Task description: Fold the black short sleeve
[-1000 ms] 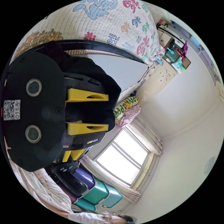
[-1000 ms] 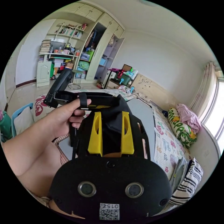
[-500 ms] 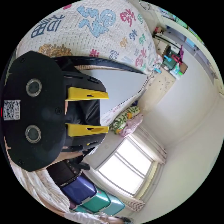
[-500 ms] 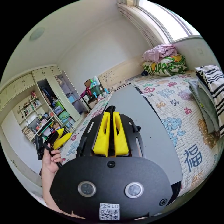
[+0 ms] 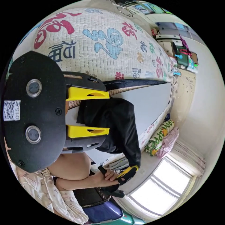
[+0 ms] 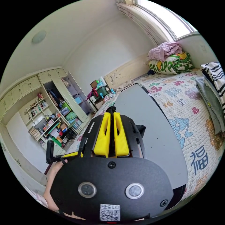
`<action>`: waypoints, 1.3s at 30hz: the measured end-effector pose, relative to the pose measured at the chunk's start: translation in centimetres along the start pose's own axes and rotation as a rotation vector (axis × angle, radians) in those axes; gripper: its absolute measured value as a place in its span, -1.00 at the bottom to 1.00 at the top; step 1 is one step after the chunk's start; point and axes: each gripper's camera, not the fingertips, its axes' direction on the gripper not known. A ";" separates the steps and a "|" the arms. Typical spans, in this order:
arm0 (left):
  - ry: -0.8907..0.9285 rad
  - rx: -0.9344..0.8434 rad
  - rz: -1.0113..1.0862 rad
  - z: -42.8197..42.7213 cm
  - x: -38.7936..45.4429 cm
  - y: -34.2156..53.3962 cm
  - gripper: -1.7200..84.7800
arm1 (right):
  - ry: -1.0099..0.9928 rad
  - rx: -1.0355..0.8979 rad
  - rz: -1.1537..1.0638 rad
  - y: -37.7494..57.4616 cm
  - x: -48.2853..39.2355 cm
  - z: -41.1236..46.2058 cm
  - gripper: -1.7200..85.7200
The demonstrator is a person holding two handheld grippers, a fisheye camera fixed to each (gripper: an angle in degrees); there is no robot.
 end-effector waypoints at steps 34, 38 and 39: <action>0.114 -0.100 0.271 -1.7 -5.6 15.6 -0.64 | -0.053 0.130 -0.133 -4.4 -14.8 -25.0 -0.96; 0.068 -0.281 0.349 1.4 -5.7 16.0 -0.65 | -0.038 0.120 -0.130 -4.4 -16.0 -24.6 -0.96; 0.069 -0.325 0.362 2.2 -5.8 16.2 -0.68 | -0.033 0.116 -0.137 -4.4 -16.7 -24.5 -0.96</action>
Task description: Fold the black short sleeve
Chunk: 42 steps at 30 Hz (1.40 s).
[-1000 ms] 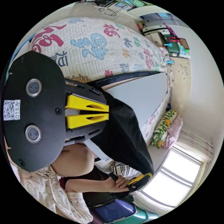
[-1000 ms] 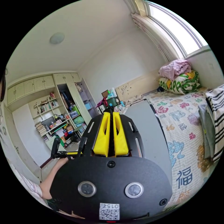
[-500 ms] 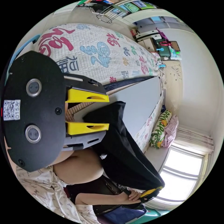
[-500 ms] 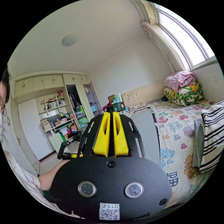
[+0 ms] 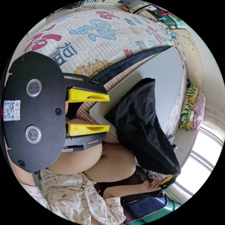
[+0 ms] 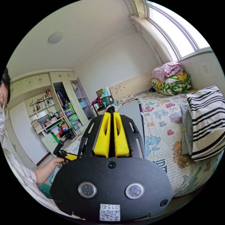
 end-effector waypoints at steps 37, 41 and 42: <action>-0.249 0.745 -0.096 -21.6 -4.0 0.2 -0.95 | 0.058 -0.114 -0.147 -23.5 -8.2 10.7 -0.94; -0.263 0.667 -0.257 -16.5 -11.0 -4.6 -0.84 | 0.179 -0.220 -0.112 -24.1 -4.2 22.7 -0.86; -0.300 0.661 -0.339 -15.6 -12.6 -5.3 -0.78 | 0.266 -0.249 -0.099 -23.8 -2.7 25.8 -0.83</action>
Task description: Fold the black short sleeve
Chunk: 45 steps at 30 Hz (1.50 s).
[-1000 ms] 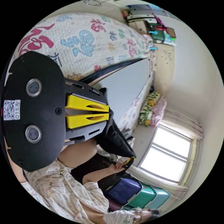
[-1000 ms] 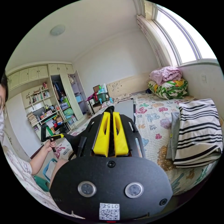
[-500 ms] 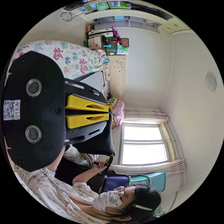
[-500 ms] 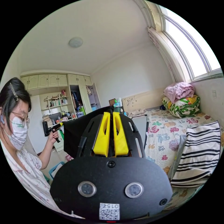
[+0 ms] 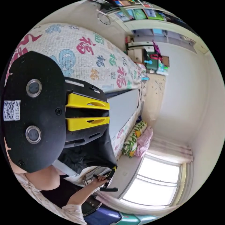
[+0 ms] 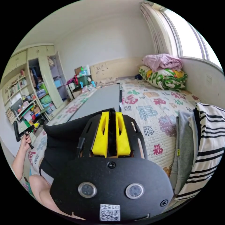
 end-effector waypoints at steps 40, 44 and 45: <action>0.200 -0.442 -0.124 -13.6 5.5 -8.4 -0.98 | -0.247 -0.484 0.309 -8.3 22.2 -12.3 -0.96; 0.128 -0.435 -0.107 -16.6 6.1 -8.4 -0.98 | -0.214 -0.485 0.262 -8.6 22.0 -14.0 -0.97; 0.139 -0.420 -0.118 -17.6 6.1 -8.1 -0.97 | -0.209 -0.485 0.252 -8.3 21.9 -14.4 -0.97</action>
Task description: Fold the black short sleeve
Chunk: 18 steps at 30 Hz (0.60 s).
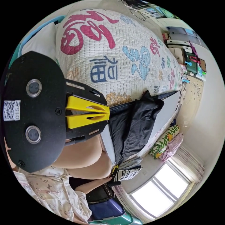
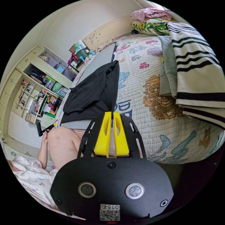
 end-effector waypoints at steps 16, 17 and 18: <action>0.104 -0.001 -0.082 5.5 1.7 -0.9 -0.77 | 0.091 -0.034 -0.038 1.2 1.1 2.9 -0.96; 0.102 -0.001 -0.080 5.6 1.7 -0.8 -0.78 | 0.089 -0.032 -0.035 1.4 1.3 3.1 -0.96; 0.109 -0.015 -0.072 5.9 2.0 -0.5 -0.80 | 0.085 -0.029 -0.030 1.7 1.8 3.4 -0.96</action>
